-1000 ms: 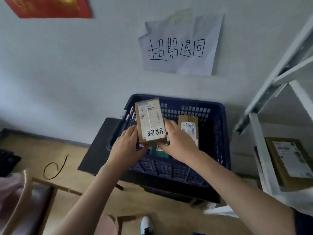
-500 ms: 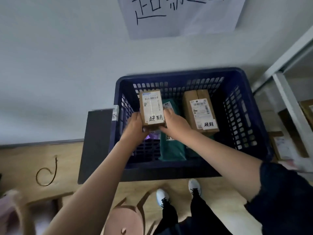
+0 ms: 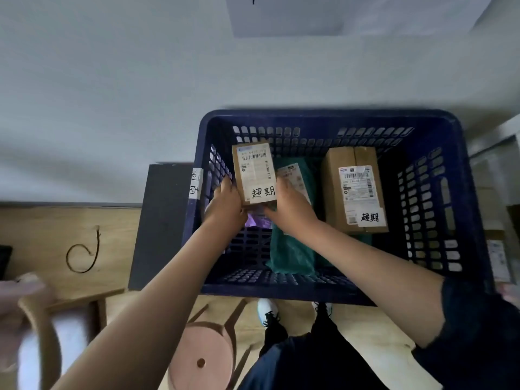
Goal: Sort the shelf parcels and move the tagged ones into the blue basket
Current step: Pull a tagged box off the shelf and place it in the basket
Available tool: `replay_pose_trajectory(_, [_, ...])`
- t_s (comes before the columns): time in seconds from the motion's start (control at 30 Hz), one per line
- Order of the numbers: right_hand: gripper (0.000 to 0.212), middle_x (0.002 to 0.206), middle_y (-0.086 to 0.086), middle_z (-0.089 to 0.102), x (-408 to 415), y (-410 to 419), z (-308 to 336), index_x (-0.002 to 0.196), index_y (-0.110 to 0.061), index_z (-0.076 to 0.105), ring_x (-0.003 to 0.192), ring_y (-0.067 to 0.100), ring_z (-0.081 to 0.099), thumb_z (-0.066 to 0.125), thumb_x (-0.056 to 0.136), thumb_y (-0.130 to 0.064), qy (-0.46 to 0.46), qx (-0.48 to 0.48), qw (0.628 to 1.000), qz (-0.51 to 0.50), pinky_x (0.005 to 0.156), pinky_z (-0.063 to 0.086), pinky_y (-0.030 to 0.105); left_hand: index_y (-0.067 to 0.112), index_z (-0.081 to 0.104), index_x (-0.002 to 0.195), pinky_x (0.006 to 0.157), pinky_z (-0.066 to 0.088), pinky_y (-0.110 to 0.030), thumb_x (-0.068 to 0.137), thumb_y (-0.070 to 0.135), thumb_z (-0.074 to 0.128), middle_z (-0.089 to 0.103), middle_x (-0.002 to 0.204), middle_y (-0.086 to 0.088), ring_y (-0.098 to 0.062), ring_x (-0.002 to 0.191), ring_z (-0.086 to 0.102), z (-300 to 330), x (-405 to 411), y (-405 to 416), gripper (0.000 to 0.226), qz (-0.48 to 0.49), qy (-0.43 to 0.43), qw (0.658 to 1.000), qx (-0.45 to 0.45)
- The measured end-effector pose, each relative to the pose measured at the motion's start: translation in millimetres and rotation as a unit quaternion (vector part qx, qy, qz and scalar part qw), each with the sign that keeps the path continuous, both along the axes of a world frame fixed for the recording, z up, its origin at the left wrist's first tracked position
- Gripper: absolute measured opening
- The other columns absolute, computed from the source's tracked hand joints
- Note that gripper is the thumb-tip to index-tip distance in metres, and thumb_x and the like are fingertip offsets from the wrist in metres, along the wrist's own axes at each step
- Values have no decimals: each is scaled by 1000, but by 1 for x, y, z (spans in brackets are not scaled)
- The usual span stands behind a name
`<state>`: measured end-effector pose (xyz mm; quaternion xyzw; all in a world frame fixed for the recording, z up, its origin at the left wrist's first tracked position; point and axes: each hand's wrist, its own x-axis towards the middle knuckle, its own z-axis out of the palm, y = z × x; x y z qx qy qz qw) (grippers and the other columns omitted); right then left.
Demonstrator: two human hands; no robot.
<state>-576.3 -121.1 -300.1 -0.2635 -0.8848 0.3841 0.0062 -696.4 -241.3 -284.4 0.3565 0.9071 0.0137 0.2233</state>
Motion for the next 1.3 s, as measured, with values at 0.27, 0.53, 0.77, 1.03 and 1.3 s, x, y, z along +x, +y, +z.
replay_pose_trajectory(0.27, [57,128,8,54,7,-3,-12,135,-12,42,107,23,59,71,88,-28,-5,-35,999,-3,83,54,39,-2,46,131,93,50,-38,87,7,67,38,135,-16,-30,119,48,-11,3,1,49,-15,25,999,-40])
replay_pose_trajectory(0.53, [61,130,8,55,10,3,-5,141,-18,42,109,24,60,71,88,-28,-13,-24,1000,9,87,54,40,1,47,125,89,48,-39,82,3,69,44,130,-17,-33,113,52,-1,3,11,48,75,-36,996,32])
replay_pose_trajectory(0.77, [61,138,8,46,52,25,37,145,-12,37,100,23,59,63,94,-33,-75,170,981,53,66,42,28,6,45,130,91,52,-39,84,17,66,44,130,-11,-29,119,46,27,30,-21,51,20,-17,995,101])
replay_pose_trajectory(1.03, [55,130,3,52,133,29,88,143,-13,44,101,21,59,59,95,-35,-78,239,968,-24,67,49,28,6,43,139,102,43,-47,92,29,59,33,151,-12,-34,135,34,62,73,-15,55,-72,21,989,128])
replay_pose_trajectory(1.3, [48,128,-2,53,241,15,128,139,-20,48,108,18,59,56,95,-37,-65,280,954,-80,75,56,33,12,35,147,114,34,-43,95,40,57,33,154,-8,-29,141,31,80,157,-18,63,-129,31,979,154])
